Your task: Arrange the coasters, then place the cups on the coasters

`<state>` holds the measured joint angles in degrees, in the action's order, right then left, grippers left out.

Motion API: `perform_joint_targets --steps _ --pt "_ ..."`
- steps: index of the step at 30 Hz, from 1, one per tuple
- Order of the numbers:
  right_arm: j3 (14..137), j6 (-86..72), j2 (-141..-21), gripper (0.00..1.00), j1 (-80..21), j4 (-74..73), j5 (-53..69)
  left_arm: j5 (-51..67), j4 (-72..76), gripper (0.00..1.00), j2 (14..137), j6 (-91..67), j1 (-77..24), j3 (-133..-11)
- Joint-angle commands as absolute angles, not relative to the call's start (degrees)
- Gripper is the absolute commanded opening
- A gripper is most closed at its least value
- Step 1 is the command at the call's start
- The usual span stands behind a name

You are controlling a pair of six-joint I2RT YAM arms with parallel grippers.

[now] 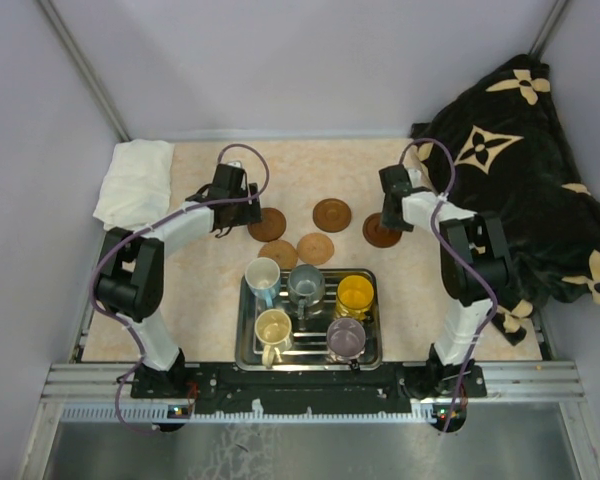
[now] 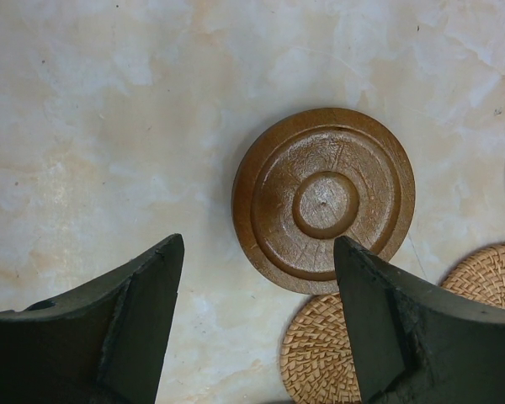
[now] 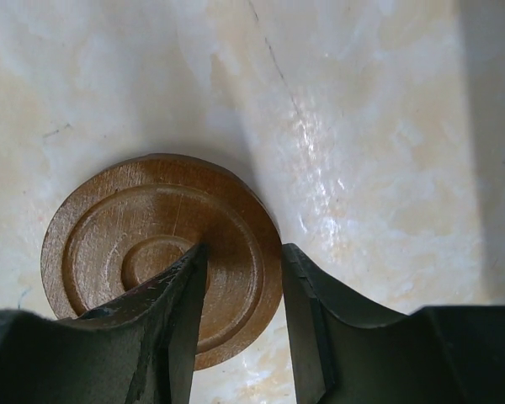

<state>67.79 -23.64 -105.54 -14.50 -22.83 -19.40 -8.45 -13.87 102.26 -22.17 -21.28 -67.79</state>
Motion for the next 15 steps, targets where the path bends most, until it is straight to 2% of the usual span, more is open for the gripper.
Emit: perform_joint_targets --steps 1,15 --pt "73.24 -22.79 -109.12 0.41 -13.62 -24.68 -22.24 -8.7 -13.07 0.78 101.72 -22.52 -21.35 -68.69" --pt "81.23 -22.11 -115.01 0.41 -10.15 -26.2 -22.41 -9.25 -13.62 0.79 103.73 -22.09 -21.32 -69.76"
